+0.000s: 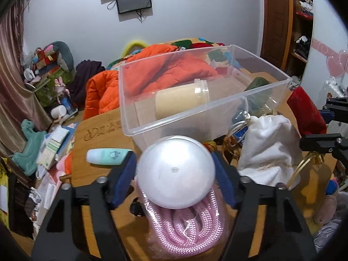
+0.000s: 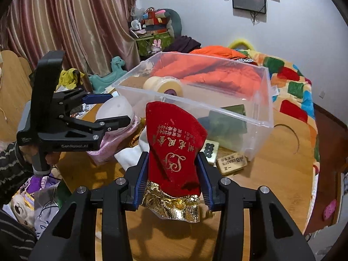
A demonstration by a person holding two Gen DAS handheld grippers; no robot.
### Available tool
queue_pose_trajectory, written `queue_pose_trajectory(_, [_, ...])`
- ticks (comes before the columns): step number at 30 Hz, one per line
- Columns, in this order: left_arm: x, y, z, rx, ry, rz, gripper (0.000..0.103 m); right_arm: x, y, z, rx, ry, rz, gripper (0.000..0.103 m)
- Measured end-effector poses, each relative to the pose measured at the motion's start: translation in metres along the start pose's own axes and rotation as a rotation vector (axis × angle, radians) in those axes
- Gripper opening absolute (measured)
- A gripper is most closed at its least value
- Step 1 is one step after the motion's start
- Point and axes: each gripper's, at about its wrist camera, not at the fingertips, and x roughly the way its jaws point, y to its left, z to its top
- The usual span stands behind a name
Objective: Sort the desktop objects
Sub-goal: 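Grasp white round container with left tool while right tool lifts red pouch, then drop white container into box with left tool while right tool drops red pouch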
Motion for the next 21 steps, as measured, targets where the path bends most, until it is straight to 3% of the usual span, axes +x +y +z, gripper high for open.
queue_pose_trajectory(9, [-0.011,0.002,-0.004,-0.019,-0.002,-0.022,0.064,-0.014,-0.007,0.003,0.012,-0.039,-0.020,0.035])
queue_pose_trajectory(21, [-0.050,0.006,0.003,-0.054,-0.079,-0.051,0.064,-0.028,-0.013,0.018,0.026,-0.101,-0.035,0.035])
